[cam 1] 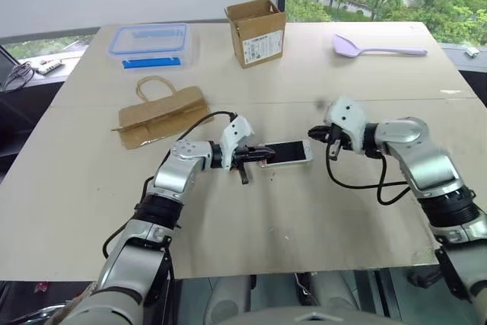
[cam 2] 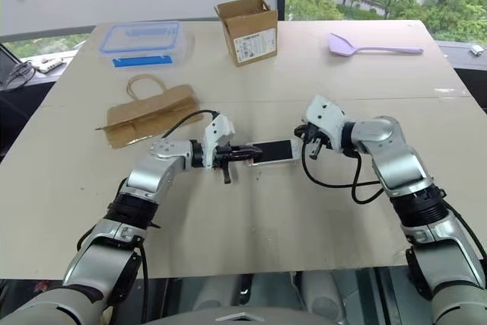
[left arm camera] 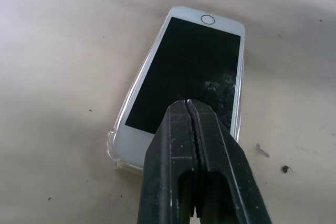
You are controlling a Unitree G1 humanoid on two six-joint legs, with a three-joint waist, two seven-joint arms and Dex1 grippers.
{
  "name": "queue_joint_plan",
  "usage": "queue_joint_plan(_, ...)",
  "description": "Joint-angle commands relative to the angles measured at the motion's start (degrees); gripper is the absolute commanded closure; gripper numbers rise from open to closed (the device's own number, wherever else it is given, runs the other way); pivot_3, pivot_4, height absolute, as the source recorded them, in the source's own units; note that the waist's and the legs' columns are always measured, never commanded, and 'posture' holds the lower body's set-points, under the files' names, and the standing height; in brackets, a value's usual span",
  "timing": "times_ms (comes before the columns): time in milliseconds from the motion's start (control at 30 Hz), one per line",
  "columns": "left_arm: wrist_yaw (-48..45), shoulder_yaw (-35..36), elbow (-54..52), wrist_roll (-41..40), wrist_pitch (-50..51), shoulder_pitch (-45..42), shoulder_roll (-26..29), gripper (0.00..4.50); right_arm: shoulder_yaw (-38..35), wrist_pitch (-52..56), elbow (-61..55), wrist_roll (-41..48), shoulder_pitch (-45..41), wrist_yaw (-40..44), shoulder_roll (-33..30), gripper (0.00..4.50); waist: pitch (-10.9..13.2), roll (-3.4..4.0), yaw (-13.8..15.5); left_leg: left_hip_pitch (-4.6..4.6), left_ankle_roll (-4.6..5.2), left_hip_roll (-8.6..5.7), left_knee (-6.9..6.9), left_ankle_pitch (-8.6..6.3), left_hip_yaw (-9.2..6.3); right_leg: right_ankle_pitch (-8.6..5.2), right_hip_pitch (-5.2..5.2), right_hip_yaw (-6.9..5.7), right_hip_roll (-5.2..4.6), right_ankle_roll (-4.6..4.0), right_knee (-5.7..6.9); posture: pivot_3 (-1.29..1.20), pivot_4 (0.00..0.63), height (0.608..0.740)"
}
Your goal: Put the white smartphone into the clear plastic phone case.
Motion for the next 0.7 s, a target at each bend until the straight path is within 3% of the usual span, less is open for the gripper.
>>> queue_joint_plan(33, 0.4, -0.9, -0.3, 1.1, 0.5, 1.8, 0.3, 4.5, 1.5, -2.7, 3.4, -0.8, -2.1, 1.1, 0.5, 4.43, 0.0, 0.0, 0.0, 0.0, 0.0, -0.01, 0.0, 0.0, 0.0, 0.0, 0.0, 0.0, -0.01, 0.0, 0.01, 0.0, 0.15, 0.74)
queue_joint_plan(433, 0.4, -0.7, -2.4, 0.8, 1.4, 2.6, 0.6, 4.5, 2.6, -2.7, 4.9, 2.6, -0.1, 9.7, -2.2, 4.43, -0.1, 0.01, 0.0, 0.03, 0.0, -0.01, 0.0, 0.0, -0.01, 0.0, 0.02, 0.0, 0.0, 0.0, 0.02, 0.0, 0.15, 0.74)
queue_joint_plan(700, 0.5, -0.6, -3.9, 0.6, 2.2, 3.2, 0.7, 4.5, 5.5, -6.5, 14.7, -1.9, -2.6, 8.0, -1.1, 4.43, -0.1, -0.01, 0.0, 0.12, 0.0, -0.01, 0.01, 0.0, -0.01, -0.01, 0.1, 0.0, 0.0, 0.01, 0.03, 0.0, 0.15, 0.74)
